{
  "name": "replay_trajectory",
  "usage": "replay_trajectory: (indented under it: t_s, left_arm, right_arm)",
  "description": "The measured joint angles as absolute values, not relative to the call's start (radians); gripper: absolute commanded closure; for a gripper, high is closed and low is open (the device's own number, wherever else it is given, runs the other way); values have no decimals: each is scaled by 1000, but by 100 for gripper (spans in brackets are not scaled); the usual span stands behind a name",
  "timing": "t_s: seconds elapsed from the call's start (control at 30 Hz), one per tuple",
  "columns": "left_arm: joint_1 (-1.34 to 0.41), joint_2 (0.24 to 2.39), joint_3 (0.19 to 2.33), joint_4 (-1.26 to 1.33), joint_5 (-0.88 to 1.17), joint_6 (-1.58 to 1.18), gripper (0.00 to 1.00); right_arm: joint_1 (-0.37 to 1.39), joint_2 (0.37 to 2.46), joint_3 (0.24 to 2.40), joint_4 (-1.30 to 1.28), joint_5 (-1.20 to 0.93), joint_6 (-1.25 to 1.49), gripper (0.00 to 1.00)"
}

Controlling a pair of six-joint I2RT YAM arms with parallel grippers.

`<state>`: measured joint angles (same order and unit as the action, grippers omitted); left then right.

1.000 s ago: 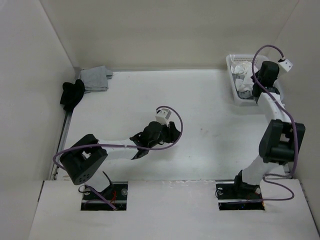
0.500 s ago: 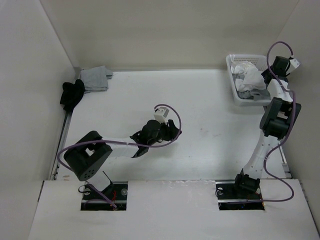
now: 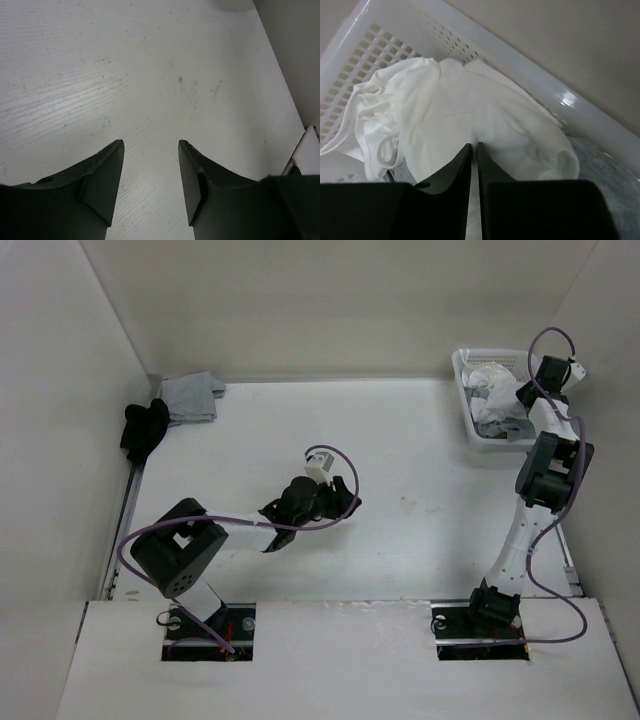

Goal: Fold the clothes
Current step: Grab the tank top from the pile, then move the tank top to the center of the board

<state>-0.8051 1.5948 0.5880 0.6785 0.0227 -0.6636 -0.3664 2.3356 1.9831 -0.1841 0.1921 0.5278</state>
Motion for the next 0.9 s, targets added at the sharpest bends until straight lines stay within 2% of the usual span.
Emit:
replay_trajectory:
  t_s: [0.07, 0.2, 0.4, 0.57, 0.77, 0.9]
  left_arm:
    - [-805, 1596, 588, 678, 28, -665, 54]
    - [-801, 1602, 588, 685, 36, -668, 54]
    - [-794, 1609, 588, 693, 39, -675, 54]
    - [-792, 1610, 588, 701, 39, -681, 54]
    - [-787, 1609, 586, 709, 39, -688, 55]
    - [-753, 1581, 567, 703, 42, -707, 55]
  right_arm:
    - [-366, 2337, 1988, -185, 184, 534, 100]
    - [-366, 2336, 1985, -176, 178, 541, 100]
    - [-366, 2215, 1769, -43, 175, 554, 100]
    - [-341, 1943, 1591, 49, 177, 566, 100]
    - [-202, 1624, 1549, 166, 176, 569, 100]
    - [-96, 1492, 1540, 187, 173, 573, 100]
